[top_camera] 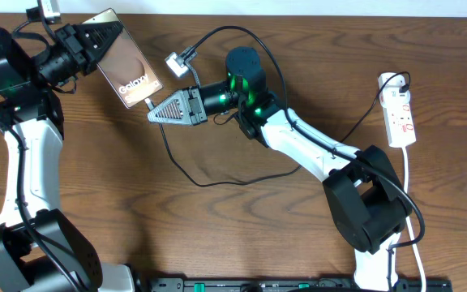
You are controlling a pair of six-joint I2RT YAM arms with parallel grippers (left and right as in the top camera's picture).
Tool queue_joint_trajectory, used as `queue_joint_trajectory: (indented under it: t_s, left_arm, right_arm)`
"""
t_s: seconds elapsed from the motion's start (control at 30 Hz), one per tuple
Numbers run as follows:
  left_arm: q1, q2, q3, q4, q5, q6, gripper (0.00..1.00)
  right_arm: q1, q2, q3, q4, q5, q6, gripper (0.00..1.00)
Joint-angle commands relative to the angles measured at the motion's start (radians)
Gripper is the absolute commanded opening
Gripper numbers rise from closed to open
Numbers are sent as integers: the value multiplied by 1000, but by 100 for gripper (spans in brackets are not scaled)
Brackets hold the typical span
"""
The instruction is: Plug charger to phone and switch on socket
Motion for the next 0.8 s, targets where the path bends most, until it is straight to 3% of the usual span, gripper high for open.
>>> queue_joint_trajectory:
  t_s: [0.0,0.77]
  left_arm:
    - [-5,-2,6,11,28,10,7]
    - [-5,-2,6,12,74,29,7]
  right_arm:
    - [2,-5,7,4,21,0,1]
    - [-1,-5,7,57,31,57,1]
